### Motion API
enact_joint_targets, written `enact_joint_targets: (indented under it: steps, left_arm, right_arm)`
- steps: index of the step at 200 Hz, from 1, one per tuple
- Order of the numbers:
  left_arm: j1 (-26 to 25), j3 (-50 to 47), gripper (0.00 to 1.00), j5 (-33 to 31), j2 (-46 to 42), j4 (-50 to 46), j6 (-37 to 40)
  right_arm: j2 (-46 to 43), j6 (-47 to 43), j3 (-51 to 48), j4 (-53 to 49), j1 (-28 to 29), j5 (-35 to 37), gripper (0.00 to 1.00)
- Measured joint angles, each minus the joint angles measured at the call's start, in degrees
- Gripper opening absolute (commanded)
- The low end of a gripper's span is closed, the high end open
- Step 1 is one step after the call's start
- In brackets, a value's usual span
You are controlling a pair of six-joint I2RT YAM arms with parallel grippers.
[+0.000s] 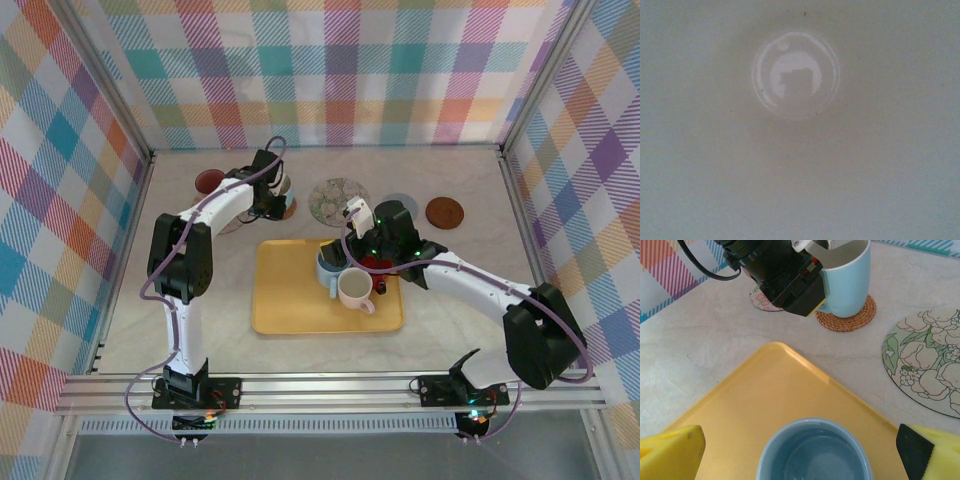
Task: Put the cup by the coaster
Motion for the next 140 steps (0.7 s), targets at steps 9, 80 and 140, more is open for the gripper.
enact_joint_targets:
  steps: [9,80,140]
  left_arm:
    - [0.22,0.00,0.00,0.02,0.17,0.02,-0.07]
    - [0.94,0.02,0.00,0.76,1.73,0.61,-0.15]
    - [1.53,0.11,0.06,1.81,2.34,2.29,-0.15]
  right_arm:
    - [0.15,0.00,0.00,0.00,0.00,-0.02,0.99]
    - [0.57,0.02,0.35,-0.07,0.00,-0.11,0.99]
    - [1.60,0.42,1.16,-0.15,0.00,-0.87,0.99]
